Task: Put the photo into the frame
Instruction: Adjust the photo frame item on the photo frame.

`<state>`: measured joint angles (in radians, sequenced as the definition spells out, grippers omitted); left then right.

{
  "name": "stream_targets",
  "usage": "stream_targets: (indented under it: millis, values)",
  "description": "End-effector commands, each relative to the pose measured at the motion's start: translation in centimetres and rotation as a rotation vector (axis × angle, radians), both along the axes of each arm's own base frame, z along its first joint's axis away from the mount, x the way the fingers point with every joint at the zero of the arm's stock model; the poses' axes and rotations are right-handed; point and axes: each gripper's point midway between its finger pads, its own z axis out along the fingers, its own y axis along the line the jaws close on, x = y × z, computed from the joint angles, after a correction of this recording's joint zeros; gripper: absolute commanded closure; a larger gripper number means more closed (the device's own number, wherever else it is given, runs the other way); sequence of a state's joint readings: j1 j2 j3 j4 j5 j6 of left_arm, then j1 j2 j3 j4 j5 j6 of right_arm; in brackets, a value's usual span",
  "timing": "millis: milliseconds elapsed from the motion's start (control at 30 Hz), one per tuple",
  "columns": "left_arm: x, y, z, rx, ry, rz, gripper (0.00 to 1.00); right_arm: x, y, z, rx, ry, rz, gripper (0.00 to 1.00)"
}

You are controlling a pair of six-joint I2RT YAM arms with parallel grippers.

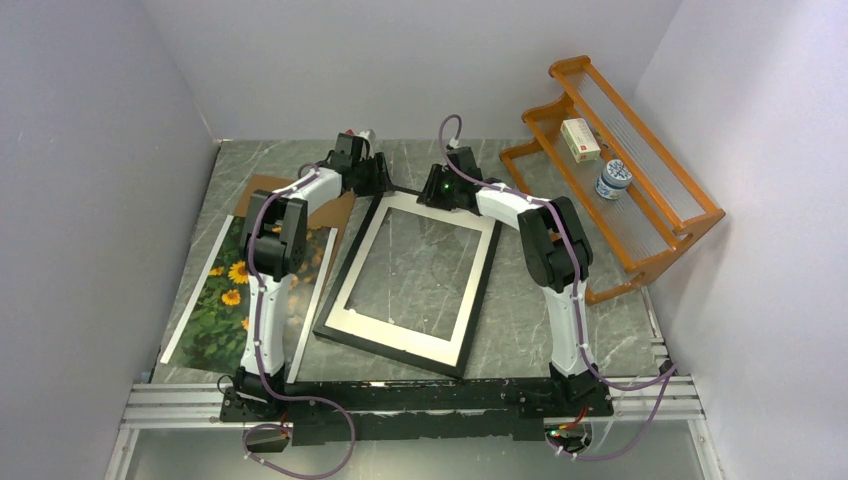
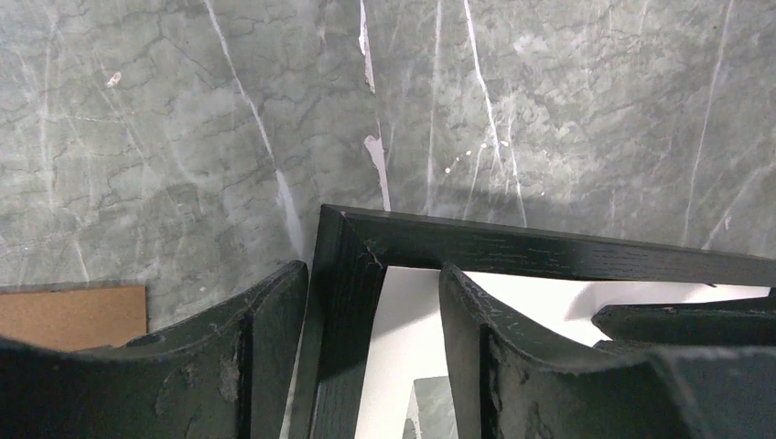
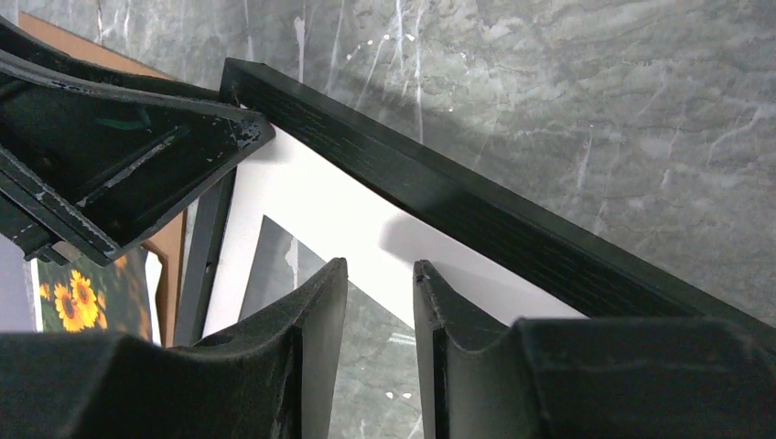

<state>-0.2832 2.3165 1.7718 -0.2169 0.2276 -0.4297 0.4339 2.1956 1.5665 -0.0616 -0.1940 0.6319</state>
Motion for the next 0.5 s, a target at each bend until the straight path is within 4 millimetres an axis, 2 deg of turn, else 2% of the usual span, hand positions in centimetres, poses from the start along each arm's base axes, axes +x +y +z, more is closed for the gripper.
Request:
stream_targets:
  millis: [0, 200, 467]
  values:
    - [-2.2, 1.9, -4.7, 0.153, 0.096, 0.005, 0.42, 1.0, 0.9, 1.6, 0.019, -0.056, 0.025, 0.64]
    - [-2.9, 1.8, -4.9, 0.146, 0.094, -0.019, 0.44, 1.0, 2.5, 3.0, 0.033, -0.12, 0.105, 0.64]
    - [-3.8, 0.4, -4.7, 0.099, 0.079, -0.096, 0.39, 2.1, 3.3, 1.3, -0.027, -0.14, 0.109, 0.64]
